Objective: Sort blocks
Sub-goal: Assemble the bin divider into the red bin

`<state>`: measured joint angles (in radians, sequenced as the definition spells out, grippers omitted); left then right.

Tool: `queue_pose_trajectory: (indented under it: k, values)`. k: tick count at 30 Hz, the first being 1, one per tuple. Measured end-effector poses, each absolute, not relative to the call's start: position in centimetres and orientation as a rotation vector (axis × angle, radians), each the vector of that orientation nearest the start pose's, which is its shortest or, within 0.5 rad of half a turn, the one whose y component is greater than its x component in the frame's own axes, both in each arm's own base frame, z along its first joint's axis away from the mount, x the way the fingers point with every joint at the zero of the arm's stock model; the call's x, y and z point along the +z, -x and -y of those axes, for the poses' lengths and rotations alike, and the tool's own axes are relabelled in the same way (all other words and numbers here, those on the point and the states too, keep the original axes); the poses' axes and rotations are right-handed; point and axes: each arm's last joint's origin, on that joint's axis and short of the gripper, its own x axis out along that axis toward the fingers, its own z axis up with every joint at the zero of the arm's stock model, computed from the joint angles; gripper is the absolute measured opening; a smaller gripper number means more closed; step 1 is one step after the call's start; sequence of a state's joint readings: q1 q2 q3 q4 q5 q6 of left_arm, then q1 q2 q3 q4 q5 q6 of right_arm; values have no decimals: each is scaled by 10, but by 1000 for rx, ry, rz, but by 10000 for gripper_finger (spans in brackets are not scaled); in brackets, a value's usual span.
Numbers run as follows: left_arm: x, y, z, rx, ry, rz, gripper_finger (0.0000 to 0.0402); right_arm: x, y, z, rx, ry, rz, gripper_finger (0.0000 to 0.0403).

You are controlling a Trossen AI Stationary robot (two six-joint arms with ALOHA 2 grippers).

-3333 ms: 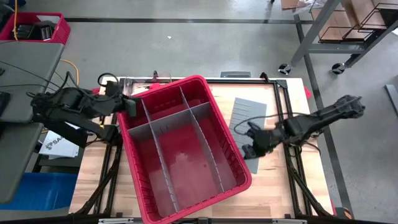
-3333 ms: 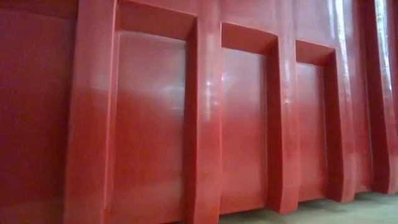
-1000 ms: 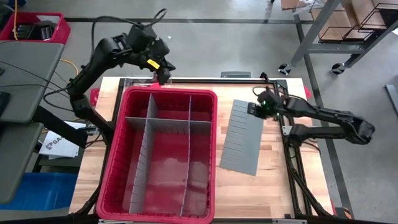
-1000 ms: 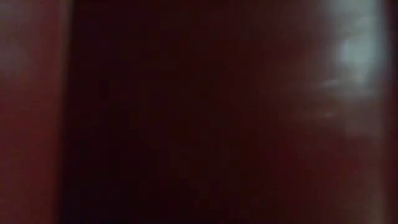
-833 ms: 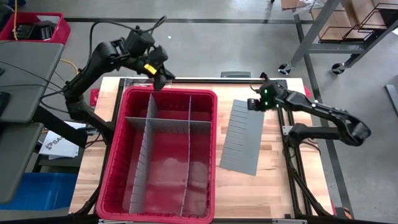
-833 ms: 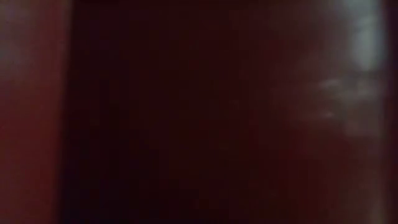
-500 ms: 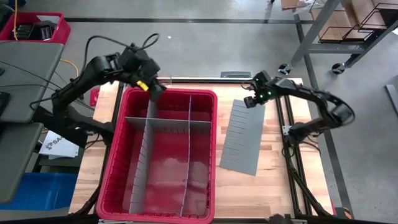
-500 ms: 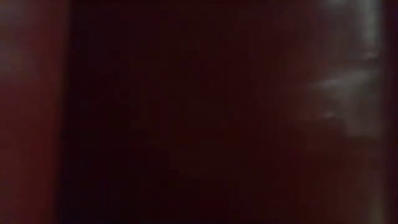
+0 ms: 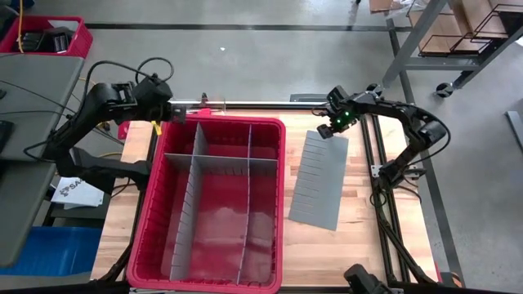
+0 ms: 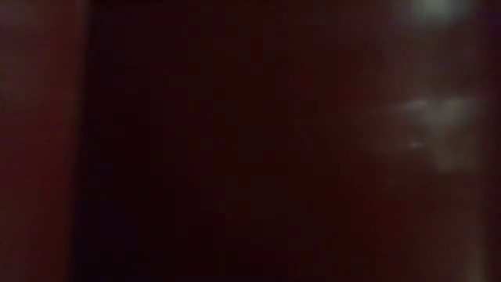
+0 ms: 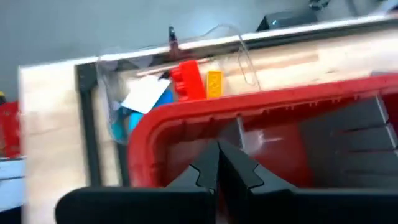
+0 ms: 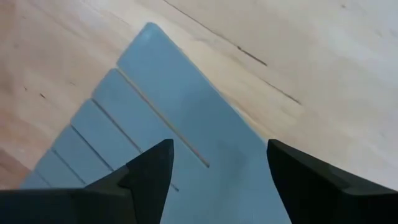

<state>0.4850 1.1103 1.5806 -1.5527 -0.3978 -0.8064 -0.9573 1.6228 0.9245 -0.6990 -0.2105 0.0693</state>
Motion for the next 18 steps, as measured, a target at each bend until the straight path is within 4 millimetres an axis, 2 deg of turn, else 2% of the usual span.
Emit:
queue_pose_trajectory:
  k: [3,8,13,16,18]
  values:
    - [410,-113,-78,1323,751,-724,0,160,-163,221,-672,-869,-1184,252]
    - [379,-107,-89,1614,747,-656,0,159,-162,217,-677,-949,-1192,252]
    - [347,-100,-101,1781,742,-727,0,159,-162,217,-702,-974,-1187,252]
    - [333,-95,-107,1882,783,-702,0,159,-162,218,-729,-986,-1173,252]
    - [322,-92,-109,1889,839,-763,0,159,-162,218,-725,-996,-1168,252]
